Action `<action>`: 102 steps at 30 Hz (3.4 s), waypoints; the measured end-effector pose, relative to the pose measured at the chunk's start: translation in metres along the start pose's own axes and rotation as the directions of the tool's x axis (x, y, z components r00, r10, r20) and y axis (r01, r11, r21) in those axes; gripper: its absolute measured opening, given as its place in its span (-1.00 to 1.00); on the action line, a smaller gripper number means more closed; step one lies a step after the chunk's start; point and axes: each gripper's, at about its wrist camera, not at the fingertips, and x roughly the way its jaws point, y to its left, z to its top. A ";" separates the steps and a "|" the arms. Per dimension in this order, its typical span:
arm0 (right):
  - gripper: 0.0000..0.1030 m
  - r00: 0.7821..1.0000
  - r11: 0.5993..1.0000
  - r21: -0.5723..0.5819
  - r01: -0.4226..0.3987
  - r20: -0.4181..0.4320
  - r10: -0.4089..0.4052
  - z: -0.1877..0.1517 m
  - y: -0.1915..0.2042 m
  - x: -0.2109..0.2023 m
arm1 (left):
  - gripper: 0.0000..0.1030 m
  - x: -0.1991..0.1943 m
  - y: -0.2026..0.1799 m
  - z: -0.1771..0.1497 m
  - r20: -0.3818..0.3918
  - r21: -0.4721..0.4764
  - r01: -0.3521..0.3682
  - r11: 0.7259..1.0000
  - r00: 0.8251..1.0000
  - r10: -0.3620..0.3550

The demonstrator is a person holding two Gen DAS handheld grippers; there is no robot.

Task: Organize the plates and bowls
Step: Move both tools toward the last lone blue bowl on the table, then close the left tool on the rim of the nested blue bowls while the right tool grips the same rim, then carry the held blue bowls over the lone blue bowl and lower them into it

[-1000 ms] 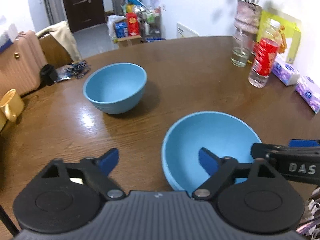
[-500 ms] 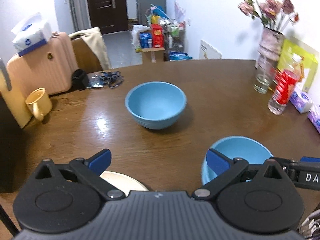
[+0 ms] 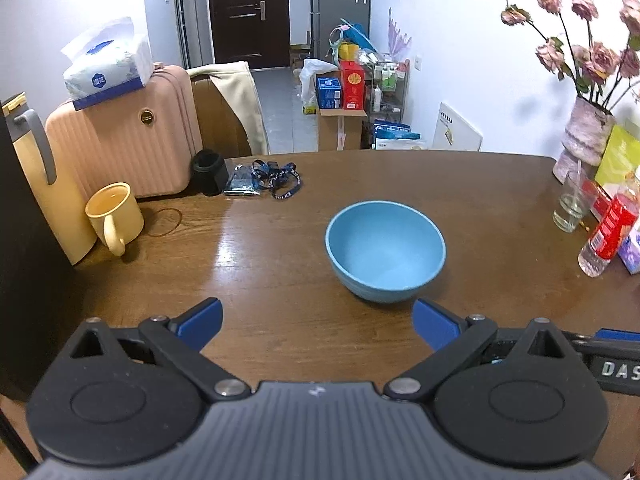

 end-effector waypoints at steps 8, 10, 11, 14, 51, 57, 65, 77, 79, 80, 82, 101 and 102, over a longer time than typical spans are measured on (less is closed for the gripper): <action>0.70 0.999 1.000 -0.003 0.023 -0.034 -0.023 0.028 0.024 0.042 | 1.00 0.037 0.015 0.020 -0.010 -0.018 -0.014 1.000 1.000 0.013; 0.69 0.999 1.000 -0.003 0.029 -0.039 -0.029 0.035 0.028 0.052 | 1.00 0.050 0.016 0.027 -0.022 -0.019 -0.021 1.000 1.000 0.020; 0.69 0.999 1.000 -0.004 0.030 -0.042 -0.030 0.039 0.030 0.057 | 1.00 0.055 0.017 0.029 -0.027 -0.020 -0.025 0.999 0.999 0.024; 0.68 0.998 0.999 -0.005 0.037 -0.050 -0.037 0.049 0.035 0.072 | 1.00 0.075 0.018 0.037 -0.045 -0.025 -0.028 0.999 0.999 0.027; -0.75 0.978 0.999 0.014 0.036 -0.204 -0.033 0.093 0.033 0.198 | -0.78 0.222 -0.005 0.062 -0.243 -0.064 0.014 0.998 0.970 -0.030; -0.85 0.982 1.000 0.008 0.017 -0.190 -0.015 0.092 0.034 0.197 | -0.83 0.224 -0.006 0.061 -0.240 -0.065 0.016 0.998 0.970 -0.031; -0.85 0.983 1.000 0.009 0.016 -0.181 -0.014 0.089 0.035 0.194 | -0.86 0.224 -0.007 0.059 -0.238 -0.058 0.013 0.998 0.971 -0.027; -0.85 0.987 1.000 0.011 0.010 -0.162 -0.008 0.088 0.036 0.179 | -0.86 0.205 -0.008 0.058 -0.217 -0.048 0.006 0.999 0.976 -0.016; -0.85 0.988 1.000 0.012 0.008 -0.156 -0.006 0.088 0.035 0.174 | -0.86 0.200 -0.008 0.058 -0.212 -0.047 0.005 0.999 0.977 -0.015; -0.85 0.988 1.000 0.011 0.006 -0.153 -0.005 0.087 0.035 0.171 | -0.86 0.198 -0.008 0.058 -0.210 -0.046 0.005 0.999 0.978 -0.014; -0.85 0.989 1.000 0.013 0.004 -0.148 -0.002 0.087 0.036 0.166 | -0.86 0.192 -0.008 0.058 -0.204 -0.046 0.004 0.999 0.979 -0.014; -0.85 0.995 1.000 0.015 -0.020 -0.102 0.021 0.068 0.038 0.105 | -0.86 0.127 -0.007 0.051 -0.150 -0.028 -0.006 1.000 0.989 0.002; -0.85 0.995 1.000 0.016 -0.021 -0.098 0.023 0.067 0.039 0.101 | -0.86 0.123 -0.007 0.050 -0.146 -0.028 -0.007 1.000 0.989 0.003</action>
